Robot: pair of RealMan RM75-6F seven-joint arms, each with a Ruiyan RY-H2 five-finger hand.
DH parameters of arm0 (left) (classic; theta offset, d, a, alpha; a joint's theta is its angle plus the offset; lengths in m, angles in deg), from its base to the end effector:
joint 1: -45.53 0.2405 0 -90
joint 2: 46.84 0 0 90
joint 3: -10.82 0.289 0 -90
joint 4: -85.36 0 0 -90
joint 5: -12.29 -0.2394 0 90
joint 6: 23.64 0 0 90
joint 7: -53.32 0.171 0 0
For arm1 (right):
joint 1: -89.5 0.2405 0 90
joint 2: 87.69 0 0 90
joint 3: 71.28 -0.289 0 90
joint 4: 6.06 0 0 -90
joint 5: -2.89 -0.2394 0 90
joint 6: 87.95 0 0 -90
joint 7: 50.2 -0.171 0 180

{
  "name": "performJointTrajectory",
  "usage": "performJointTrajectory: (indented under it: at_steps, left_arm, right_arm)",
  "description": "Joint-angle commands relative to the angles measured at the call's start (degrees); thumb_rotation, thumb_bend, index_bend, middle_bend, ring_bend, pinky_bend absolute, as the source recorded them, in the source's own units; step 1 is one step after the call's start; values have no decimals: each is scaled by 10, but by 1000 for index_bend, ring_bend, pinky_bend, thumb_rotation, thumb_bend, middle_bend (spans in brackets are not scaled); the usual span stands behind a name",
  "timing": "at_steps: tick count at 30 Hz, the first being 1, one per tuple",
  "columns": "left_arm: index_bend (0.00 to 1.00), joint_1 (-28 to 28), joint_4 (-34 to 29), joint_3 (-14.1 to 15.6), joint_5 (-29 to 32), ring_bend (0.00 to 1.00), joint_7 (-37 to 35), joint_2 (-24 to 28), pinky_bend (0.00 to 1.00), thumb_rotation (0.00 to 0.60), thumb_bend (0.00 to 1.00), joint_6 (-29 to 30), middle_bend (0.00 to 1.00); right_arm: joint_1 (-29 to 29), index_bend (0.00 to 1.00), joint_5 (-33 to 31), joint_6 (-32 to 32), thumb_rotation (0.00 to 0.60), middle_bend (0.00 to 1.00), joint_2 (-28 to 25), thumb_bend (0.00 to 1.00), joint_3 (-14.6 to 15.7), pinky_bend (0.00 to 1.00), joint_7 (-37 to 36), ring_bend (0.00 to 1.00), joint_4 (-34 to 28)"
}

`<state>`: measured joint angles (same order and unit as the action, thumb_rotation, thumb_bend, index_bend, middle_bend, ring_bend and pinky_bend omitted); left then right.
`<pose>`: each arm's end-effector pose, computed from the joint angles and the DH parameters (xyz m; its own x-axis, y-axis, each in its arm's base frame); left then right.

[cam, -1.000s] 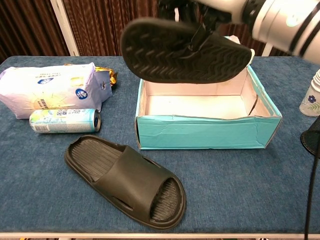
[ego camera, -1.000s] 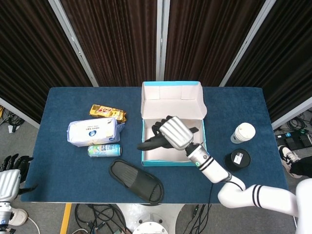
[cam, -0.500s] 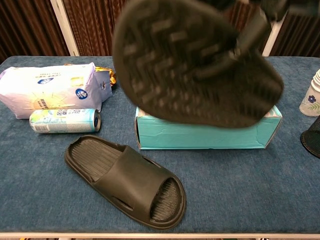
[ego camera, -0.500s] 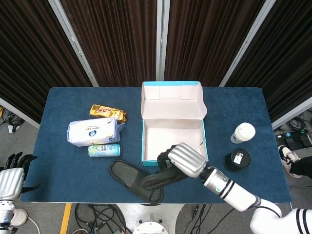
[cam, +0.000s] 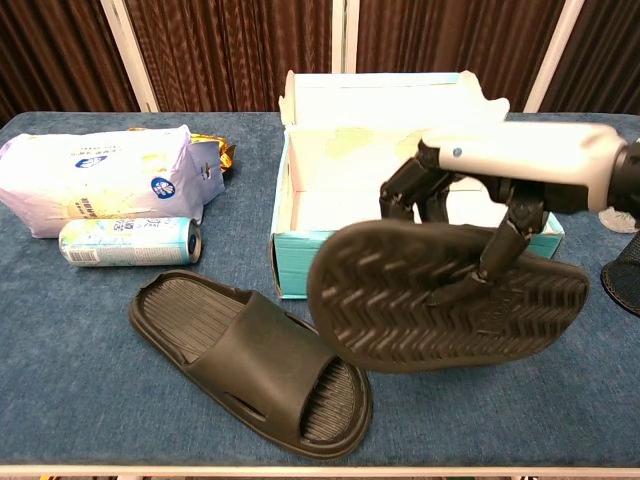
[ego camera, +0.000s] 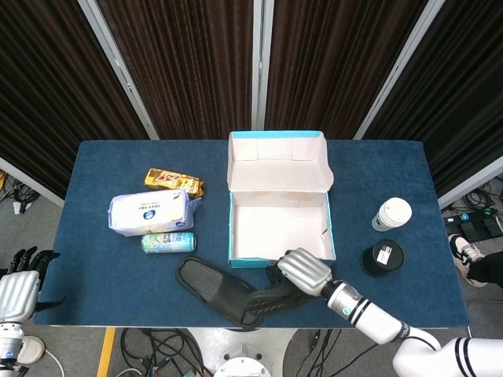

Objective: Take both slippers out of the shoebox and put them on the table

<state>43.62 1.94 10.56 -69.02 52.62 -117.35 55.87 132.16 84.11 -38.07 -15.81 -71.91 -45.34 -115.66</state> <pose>-0.4081 0.1811 0.1058 0.4024 0.1603 0.9013 0.8977 0.1239 -0.4228 -0.1196 -0.2910 -0.0182 0.4101 -0.4919 0.7680 -0.7960 -0.6041 0.0381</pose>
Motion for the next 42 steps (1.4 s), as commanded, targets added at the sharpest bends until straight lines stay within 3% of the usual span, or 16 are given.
performJointTrajectory:
  at_steps: [1, 6, 10, 11, 13, 19, 26, 34, 38, 42]
  left_arm:
    - [223, 0, 0, 1, 1, 52, 0, 0, 43, 600, 0, -2, 155]
    - [223, -2, -4, 0, 1, 52, 2, 2, 42, 600, 0, -3, 155]
    - [223, -2, -5, 1, 1, 51, -1, 3, 42, 600, 0, -4, 156]
    - [223, -2, -5, 1, 2, 51, -1, 3, 42, 600, 0, -5, 156]
    - [223, -2, -6, 1, 3, 51, -1, 4, 42, 600, 0, -6, 156]
    - [223, -2, -2, 2, 2, 51, -6, 3, 42, 600, 0, -5, 156]
    - [223, -2, 0, 3, 0, 51, -11, 3, 43, 600, 0, -3, 156]
    - [223, -4, 3, -3, -6, 51, -10, 0, 42, 600, 0, 8, 155]
    - [223, -6, 12, -8, -13, 51, -9, -7, 43, 600, 0, 20, 155]
    - [223, -8, 19, -13, -20, 51, -3, -15, 42, 600, 0, 32, 155]
  right_arm:
    - [-14, 795, 23, 22, 600, 636, 24, 361, 13, 394, 31, 500, 25]
    - [-26, 631, 43, 37, 600, 480, 58, 339, 26, 261, 73, 329, 64]
    - [-28, 210, 64, 40, 600, 161, 76, 291, 33, 28, 109, 41, 90]
    - [-28, 107, 69, 42, 600, 86, 80, 246, 35, 3, 116, 8, 96]
    - [-30, 8, 77, 47, 600, 10, 90, 153, 35, 0, 128, 0, 107]
    - [-38, 0, 105, 75, 600, 0, 107, 8, 31, 0, 145, 0, 129]
    - [-43, 0, 114, 92, 600, 0, 99, 0, 22, 0, 135, 0, 120]
    - [-100, 3, 118, 203, 600, 20, 7, 44, 8, 0, 103, 0, 68]
    - [-165, 94, 75, 282, 600, 127, -43, 95, 3, 11, 83, 35, 81]
    - [-227, 95, 43, 331, 600, 115, -78, 101, 18, 12, 30, 32, 102]
